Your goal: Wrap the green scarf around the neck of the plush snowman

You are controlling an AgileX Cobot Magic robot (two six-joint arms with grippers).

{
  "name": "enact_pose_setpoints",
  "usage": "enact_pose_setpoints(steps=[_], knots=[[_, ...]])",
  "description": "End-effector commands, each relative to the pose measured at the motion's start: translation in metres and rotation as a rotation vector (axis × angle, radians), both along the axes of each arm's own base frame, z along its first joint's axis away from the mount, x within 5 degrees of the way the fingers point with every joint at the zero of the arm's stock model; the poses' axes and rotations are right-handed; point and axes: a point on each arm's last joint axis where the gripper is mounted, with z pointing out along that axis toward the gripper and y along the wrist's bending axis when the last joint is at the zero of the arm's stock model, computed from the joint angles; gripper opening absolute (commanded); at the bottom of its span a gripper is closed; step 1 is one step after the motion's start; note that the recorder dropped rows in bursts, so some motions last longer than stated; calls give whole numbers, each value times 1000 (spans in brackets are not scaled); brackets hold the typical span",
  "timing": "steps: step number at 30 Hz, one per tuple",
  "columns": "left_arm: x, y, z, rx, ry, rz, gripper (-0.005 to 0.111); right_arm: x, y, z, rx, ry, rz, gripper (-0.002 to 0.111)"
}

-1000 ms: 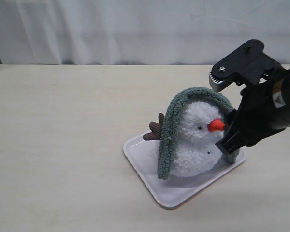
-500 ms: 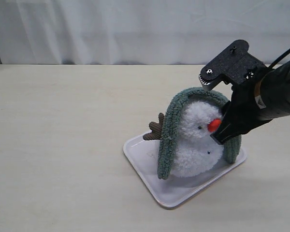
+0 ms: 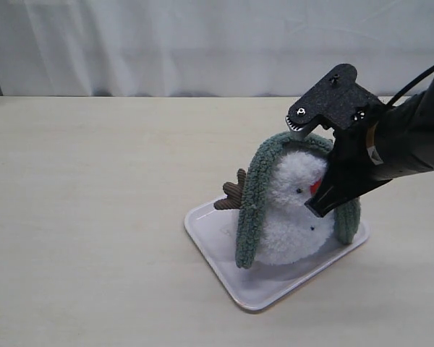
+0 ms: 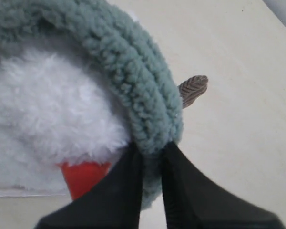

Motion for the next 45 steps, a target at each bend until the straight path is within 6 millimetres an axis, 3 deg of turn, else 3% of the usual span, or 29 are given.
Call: enact_pose_setpoints(steps=[1, 10, 15, 22, 33, 40, 45], knots=[[0, 0, 0, -5, -13, 4, 0, 2, -2, 4, -30, -25, 11, 4], [0, 0, 0, -5, -13, 4, 0, -1, -3, 47, 40, -163, 42, 4], [0, 0, 0, -7, -12, 4, 0, -1, 2, 56, 15, -222, 161, 4], [0, 0, 0, -7, -12, 4, 0, 13, 14, 43, -30, -208, 245, 4], [0, 0, 0, -7, -12, 4, 0, 48, 26, 11, -154, 29, 97, 4], [0, 0, 0, -7, -12, 4, 0, 53, 29, 0, -169, 54, 100, 4], [0, 0, 0, -5, -13, 4, 0, 52, 28, 2, -158, 52, 82, 27]])
